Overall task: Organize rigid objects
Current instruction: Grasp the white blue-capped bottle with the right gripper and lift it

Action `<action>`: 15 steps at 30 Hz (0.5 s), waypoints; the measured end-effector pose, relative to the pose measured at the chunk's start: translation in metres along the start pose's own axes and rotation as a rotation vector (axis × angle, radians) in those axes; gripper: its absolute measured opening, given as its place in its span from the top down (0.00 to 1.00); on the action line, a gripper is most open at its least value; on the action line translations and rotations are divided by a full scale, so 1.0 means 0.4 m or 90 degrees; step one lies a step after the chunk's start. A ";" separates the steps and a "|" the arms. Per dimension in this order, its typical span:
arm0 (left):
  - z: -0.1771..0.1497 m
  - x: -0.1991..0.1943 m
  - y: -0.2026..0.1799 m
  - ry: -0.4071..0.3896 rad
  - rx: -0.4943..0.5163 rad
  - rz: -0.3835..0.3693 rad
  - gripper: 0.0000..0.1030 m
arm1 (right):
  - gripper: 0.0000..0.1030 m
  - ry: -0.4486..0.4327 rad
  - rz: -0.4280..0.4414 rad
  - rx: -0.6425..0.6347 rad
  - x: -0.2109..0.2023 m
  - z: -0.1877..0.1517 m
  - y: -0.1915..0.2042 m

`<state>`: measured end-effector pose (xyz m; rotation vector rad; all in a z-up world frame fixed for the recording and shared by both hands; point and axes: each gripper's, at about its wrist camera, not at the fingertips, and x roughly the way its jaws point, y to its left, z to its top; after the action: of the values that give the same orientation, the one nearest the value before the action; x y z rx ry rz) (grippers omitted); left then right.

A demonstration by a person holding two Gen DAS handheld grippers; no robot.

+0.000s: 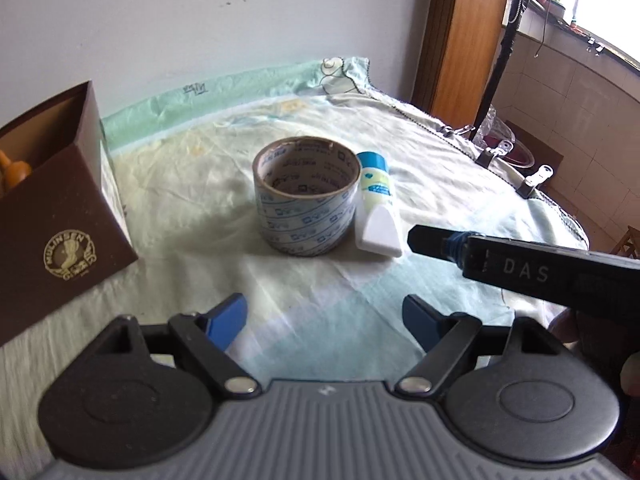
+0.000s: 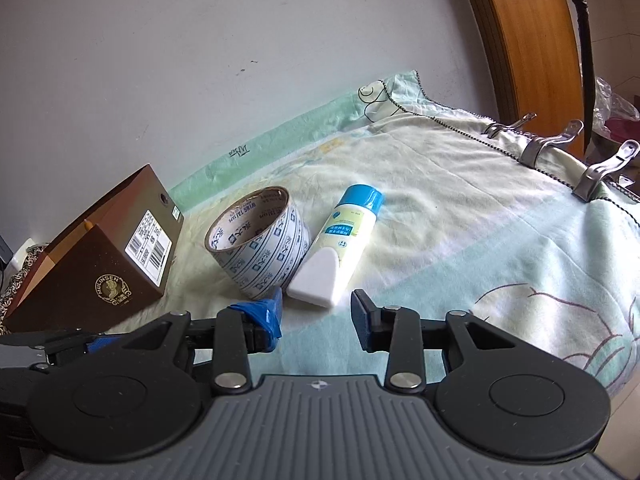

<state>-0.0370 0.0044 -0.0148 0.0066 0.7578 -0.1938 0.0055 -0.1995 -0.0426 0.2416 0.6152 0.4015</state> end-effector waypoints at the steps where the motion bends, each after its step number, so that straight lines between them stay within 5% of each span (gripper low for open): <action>1: 0.013 0.005 -0.009 -0.006 0.006 -0.010 0.19 | 0.81 0.001 -0.002 0.003 0.009 0.011 -0.007; 6: 0.060 0.055 -0.035 -0.008 0.023 -0.048 0.21 | 0.81 0.009 -0.004 0.014 0.051 0.064 -0.031; 8: 0.074 0.082 -0.038 0.003 0.025 -0.058 0.33 | 0.81 0.010 -0.009 0.004 0.066 0.082 -0.033; 15: 0.091 0.143 -0.061 0.022 0.042 -0.081 0.37 | 0.82 0.047 0.007 0.006 0.118 0.113 -0.060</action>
<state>0.0242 -0.0323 -0.0260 0.0239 0.7873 -0.3404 0.0748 -0.2051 -0.0390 0.2392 0.6887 0.4193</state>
